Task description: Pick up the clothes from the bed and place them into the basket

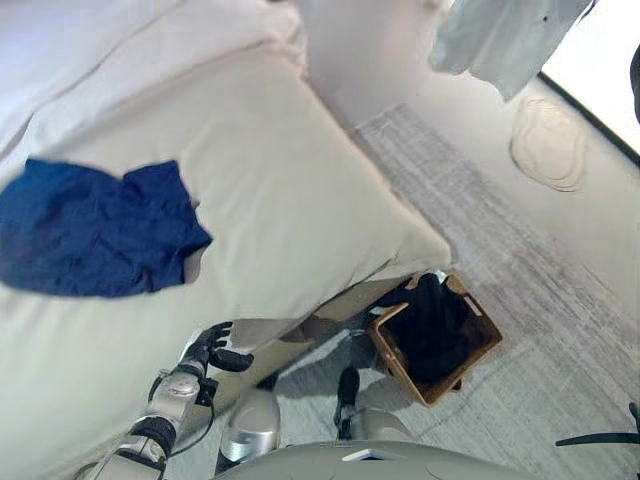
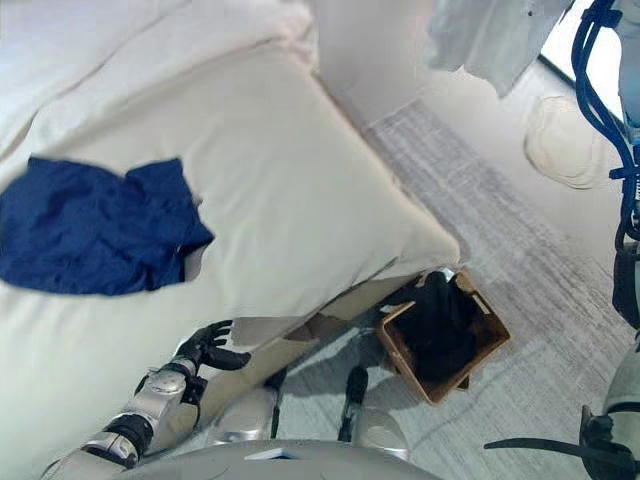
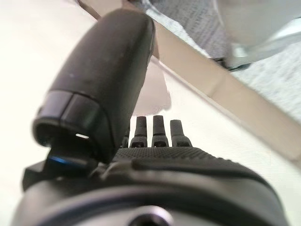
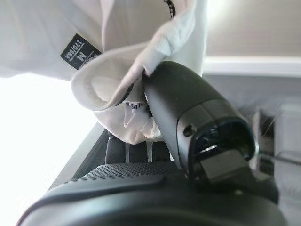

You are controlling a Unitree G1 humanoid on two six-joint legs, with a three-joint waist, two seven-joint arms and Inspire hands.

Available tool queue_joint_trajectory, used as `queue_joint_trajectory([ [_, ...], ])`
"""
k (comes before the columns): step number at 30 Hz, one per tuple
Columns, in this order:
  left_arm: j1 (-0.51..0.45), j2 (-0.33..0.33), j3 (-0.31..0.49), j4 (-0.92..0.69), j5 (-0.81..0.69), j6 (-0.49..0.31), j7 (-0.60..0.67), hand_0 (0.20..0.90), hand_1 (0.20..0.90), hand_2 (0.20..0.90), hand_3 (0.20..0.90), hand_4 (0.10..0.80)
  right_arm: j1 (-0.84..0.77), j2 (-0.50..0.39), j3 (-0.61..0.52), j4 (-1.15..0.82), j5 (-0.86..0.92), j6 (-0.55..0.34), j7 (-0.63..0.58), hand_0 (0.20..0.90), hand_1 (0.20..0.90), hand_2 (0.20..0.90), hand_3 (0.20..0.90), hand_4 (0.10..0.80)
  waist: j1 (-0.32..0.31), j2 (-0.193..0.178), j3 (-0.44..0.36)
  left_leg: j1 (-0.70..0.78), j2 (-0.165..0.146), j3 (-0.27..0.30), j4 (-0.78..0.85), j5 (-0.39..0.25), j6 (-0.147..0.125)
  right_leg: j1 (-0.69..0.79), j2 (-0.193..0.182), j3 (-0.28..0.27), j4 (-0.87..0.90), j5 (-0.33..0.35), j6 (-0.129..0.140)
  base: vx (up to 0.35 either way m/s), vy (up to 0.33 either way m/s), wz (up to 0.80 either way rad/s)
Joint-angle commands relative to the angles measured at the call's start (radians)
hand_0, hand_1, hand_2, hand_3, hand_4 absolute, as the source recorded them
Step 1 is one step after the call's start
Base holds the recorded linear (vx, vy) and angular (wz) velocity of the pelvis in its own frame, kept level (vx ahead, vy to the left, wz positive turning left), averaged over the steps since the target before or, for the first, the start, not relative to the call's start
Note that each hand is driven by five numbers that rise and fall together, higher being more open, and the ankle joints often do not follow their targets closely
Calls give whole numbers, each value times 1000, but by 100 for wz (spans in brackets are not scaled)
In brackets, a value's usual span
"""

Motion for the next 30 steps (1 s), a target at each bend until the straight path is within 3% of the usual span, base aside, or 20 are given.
queue_joint_trajectory([
  [1,51,9,-70,76,34,-2,-3,900,900,900,900,800,-27,-112,40,15,36,-47,-3,300,300,300,200,100,-12,2,-199,26,-9,12,-5,-108,25,0,14,1,46,-47,29,34,-16,-30],
  [6,42,-5,-51,91,42,8,-22,900,900,900,900,800,111,-125,-61,12,71,-60,57,300,300,300,200,100,-52,15,-200,40,-6,45,9,-121,27,1,20,30,64,-63,16,-1,-17,-22],
  [8,43,-8,-44,103,52,13,-29,900,900,900,900,800,243,-105,-161,-27,104,-59,95,300,300,300,200,100,-68,18,-198,43,-5,57,16,-127,29,0,22,42,71,-70,12,-9,-23,-16],
  [12,52,-15,-37,127,91,15,-36,900,900,900,900,800,489,-7,-322,-89,105,-86,138,300,300,300,200,100,-87,29,-182,49,-4,61,31,-137,34,1,23,60,86,-80,3,-31,-41,-16],
  [17,69,-35,-24,135,91,-4,-27,900,900,900,900,800,759,162,-417,-101,95,-145,209,300,300,300,200,100,-106,46,-167,62,-5,69,28,-131,35,14,25,68,79,-73,-3,14,-47,-12],
  [23,61,-38,-32,107,123,-4,-18,900,900,900,900,800,919,336,-365,-62,11,-122,191,300,300,300,200,100,-105,70,-131,54,1,62,14,-123,34,5,23,57,69,-72,-2,-3,-73,-1],
  [30,41,-50,-58,72,93,-38,-2,900,900,900,900,800,937,405,-282,140,-4,-119,126,300,300,300,200,100,-92,101,-90,12,10,46,1,-96,25,-29,23,43,60,-60,-3,-45,-93,3],
])
